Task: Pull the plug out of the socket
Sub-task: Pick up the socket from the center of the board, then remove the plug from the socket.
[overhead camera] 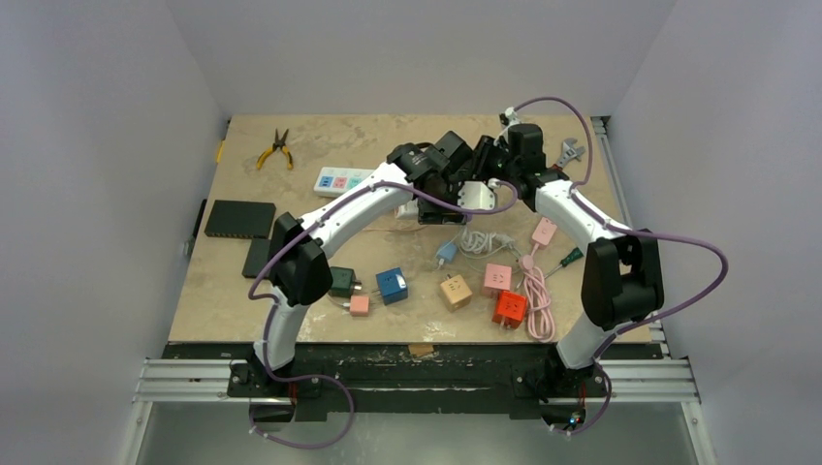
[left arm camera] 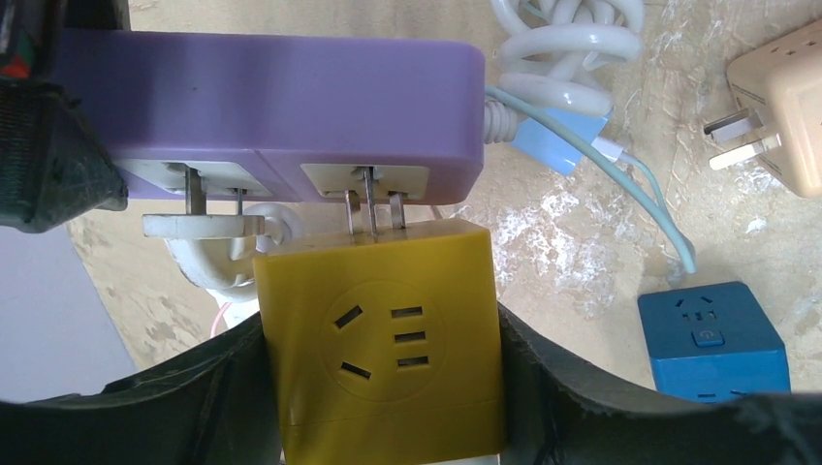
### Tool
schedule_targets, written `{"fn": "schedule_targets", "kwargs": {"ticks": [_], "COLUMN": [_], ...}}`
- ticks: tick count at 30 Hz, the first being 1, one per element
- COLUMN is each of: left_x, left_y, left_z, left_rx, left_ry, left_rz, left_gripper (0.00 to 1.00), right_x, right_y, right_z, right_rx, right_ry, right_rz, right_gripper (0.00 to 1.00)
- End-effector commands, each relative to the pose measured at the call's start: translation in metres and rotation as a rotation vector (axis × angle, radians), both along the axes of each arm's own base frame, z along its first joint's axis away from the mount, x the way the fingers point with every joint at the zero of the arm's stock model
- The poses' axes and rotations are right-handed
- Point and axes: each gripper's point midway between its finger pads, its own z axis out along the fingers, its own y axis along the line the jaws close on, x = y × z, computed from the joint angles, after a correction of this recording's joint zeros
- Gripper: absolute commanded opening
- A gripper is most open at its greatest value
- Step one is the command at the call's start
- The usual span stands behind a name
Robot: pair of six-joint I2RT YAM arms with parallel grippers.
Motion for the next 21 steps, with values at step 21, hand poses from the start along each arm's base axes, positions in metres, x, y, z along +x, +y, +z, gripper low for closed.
{"fn": "schedule_targets", "kwargs": {"ticks": [21], "left_x": [-0.016], "left_y": [0.085], "left_z": [0.001], "left_rx": [0.143], "left_ry": [0.025], "left_rz": [0.033], "left_gripper": [0.00], "right_x": [0.025], "right_y": [-0.012], "right_z": [-0.016], "right_rx": [-0.340], "right_ry": [-0.103], "right_rz": [-0.030], "right_gripper": [0.00]}}
